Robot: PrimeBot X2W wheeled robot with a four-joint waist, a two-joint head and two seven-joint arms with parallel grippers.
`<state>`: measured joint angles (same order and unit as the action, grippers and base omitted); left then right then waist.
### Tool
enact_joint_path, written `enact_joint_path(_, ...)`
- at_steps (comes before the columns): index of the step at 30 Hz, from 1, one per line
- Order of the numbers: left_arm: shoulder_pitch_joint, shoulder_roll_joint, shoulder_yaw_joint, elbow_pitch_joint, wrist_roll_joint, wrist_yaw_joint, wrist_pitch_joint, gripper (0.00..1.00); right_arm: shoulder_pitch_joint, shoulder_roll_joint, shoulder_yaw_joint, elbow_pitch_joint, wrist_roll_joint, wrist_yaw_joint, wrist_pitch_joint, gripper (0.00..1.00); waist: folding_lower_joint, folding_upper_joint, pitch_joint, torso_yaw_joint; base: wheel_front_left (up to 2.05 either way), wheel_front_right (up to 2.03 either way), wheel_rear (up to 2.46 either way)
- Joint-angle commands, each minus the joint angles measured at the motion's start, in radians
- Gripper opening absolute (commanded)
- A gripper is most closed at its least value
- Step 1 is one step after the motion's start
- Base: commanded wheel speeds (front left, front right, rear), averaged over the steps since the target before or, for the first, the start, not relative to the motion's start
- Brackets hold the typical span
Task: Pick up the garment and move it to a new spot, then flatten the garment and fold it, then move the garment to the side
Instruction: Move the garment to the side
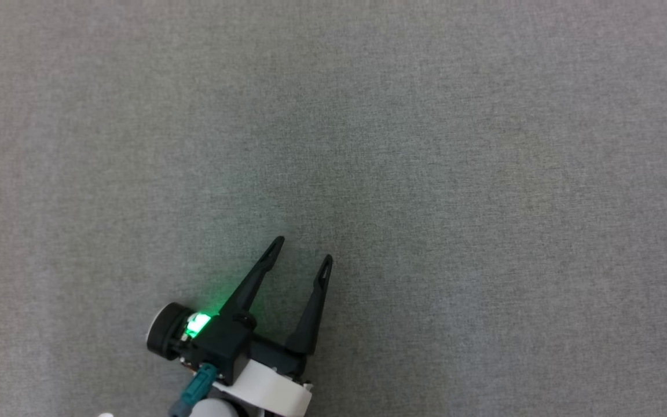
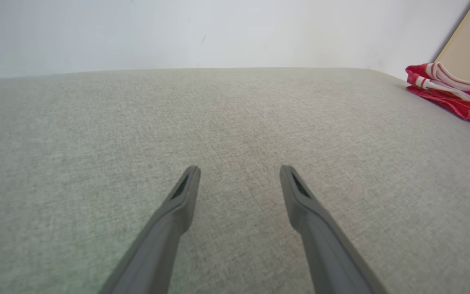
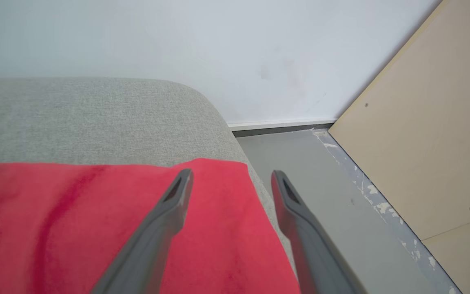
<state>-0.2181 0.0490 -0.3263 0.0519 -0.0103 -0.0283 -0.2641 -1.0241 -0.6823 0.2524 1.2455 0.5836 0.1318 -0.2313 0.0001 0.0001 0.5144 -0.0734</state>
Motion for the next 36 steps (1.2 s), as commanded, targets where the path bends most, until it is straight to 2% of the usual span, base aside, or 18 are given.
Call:
enact_joint_path(1,0.005,0.007,0.007,0.007,-0.01,0.007,0.0,1.0,-0.01,0.005,-0.015,0.012,-0.023,-0.002,-0.021,1.0,-0.0001,-0.0001,-0.019,-0.004,0.0,0.0,0.0)
enact_joint_path(3,0.008,0.007,0.01,0.01,-0.018,0.01,0.0,1.0,0.0,0.022,-0.027,0.006,-0.044,-0.002,-0.031,1.0,-0.0001,-0.0001,-0.041,-0.008,0.0,0.0,0.0)
enact_joint_path(5,0.016,0.006,0.014,0.013,-0.027,0.016,0.0,1.0,0.023,0.026,-0.053,-0.052,-0.072,-0.002,-0.035,1.0,-0.0001,-0.0001,-0.069,-0.01,0.0,0.0,0.0)
enact_joint_path(12,0.074,0.004,0.029,0.031,-0.066,0.035,0.0,1.0,0.265,0.081,-0.231,-0.375,-0.194,-0.002,-0.033,1.0,-0.0001,-0.0001,-0.22,0.005,0.0,0.0,0.0)
enact_joint_path(18,0.152,0.004,0.065,0.033,-0.093,0.048,0.0,1.0,0.539,0.218,-0.395,-0.688,-0.322,-0.002,-0.033,1.0,-0.0001,-0.0001,-0.338,0.038,0.0,0.0,0.0)
enact_joint_path(24,0.231,0.003,0.102,0.029,-0.107,0.055,0.0,1.0,0.776,0.385,-0.449,-0.924,-0.408,-0.002,-0.032,1.0,-0.0001,-0.0001,-0.433,0.059,0.0,0.0,0.0)
enact_joint_path(31,0.3,0.003,0.123,0.042,-0.125,0.061,0.0,1.0,0.999,0.52,-0.426,-1.052,-0.439,-0.002,-0.032,1.0,-0.0001,-0.0001,-0.512,0.082,0.0,0.0,0.0)
enact_joint_path(36,0.32,0.003,0.13,0.054,-0.132,0.063,0.0,1.0,1.093,0.571,-0.421,-1.06,-0.435,-0.002,-0.032,1.0,-0.0001,-0.0001,-0.536,0.092,0.0,0.0,0.0)
